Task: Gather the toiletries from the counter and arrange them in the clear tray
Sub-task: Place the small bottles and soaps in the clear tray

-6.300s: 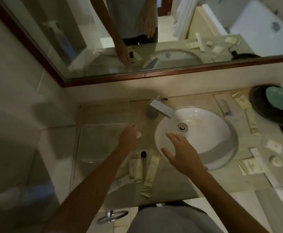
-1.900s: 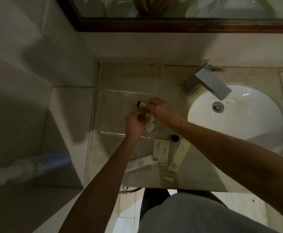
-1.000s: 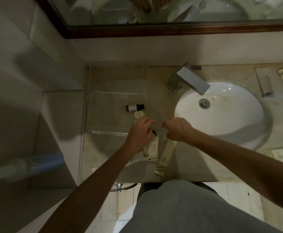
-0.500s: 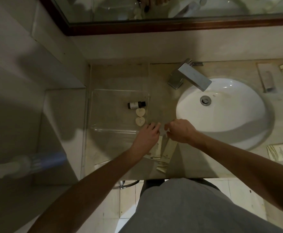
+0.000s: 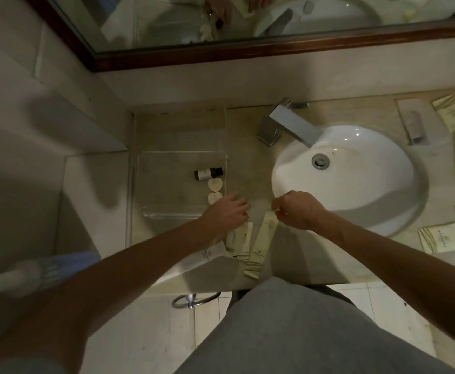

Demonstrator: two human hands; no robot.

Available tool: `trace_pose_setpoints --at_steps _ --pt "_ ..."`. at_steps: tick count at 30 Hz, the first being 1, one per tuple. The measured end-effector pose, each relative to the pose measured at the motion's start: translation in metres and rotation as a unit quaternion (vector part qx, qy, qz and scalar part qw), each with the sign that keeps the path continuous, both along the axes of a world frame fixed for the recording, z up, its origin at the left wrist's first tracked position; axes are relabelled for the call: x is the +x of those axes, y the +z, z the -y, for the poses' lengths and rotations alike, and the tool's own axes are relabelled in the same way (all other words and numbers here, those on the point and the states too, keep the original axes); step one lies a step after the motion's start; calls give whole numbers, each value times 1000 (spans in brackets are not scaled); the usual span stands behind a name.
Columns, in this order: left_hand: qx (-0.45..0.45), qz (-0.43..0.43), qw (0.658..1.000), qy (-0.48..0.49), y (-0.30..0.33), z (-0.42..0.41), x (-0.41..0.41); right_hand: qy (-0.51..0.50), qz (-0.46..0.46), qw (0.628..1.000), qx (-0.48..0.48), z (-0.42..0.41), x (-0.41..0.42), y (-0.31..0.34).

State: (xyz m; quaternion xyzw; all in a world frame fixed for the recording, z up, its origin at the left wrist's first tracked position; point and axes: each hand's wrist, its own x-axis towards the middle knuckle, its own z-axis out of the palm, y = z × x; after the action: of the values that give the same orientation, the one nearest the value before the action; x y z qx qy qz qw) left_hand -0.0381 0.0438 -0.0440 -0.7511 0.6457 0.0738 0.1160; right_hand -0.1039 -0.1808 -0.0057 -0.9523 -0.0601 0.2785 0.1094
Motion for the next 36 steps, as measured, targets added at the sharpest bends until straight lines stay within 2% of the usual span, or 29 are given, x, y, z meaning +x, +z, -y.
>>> trace_pose_setpoints --at_steps 7,9,12,15,18,21,28,31,36 --pt "19 8 1000 -20 -9 0 -6 1 10 1000 20 7 -4 -6" --pt "-10 3 1000 -18 -10 3 -3 -5 21 1000 19 9 -5 -4" --pt "-109 -11 994 10 -2 12 2 -23 56 998 2 14 -5 -4" --pt "-147 23 984 101 17 8 17 -32 78 996 -4 20 -4 -4" --pt "-58 78 966 240 26 -23 53 -29 74 997 0 21 -5 -5" --pt "-5 17 944 329 27 -46 84 -25 70 997 9 19 -8 -7" --pt "-41 20 947 318 17 -53 86 -21 69 997 31 10 -18 -13" --pt "-99 47 948 298 -1 -65 83 -19 59 998 29 6 -19 -13" --pt "-170 34 917 359 -15 -81 74 -12 68 997 43 -5 -22 -18"
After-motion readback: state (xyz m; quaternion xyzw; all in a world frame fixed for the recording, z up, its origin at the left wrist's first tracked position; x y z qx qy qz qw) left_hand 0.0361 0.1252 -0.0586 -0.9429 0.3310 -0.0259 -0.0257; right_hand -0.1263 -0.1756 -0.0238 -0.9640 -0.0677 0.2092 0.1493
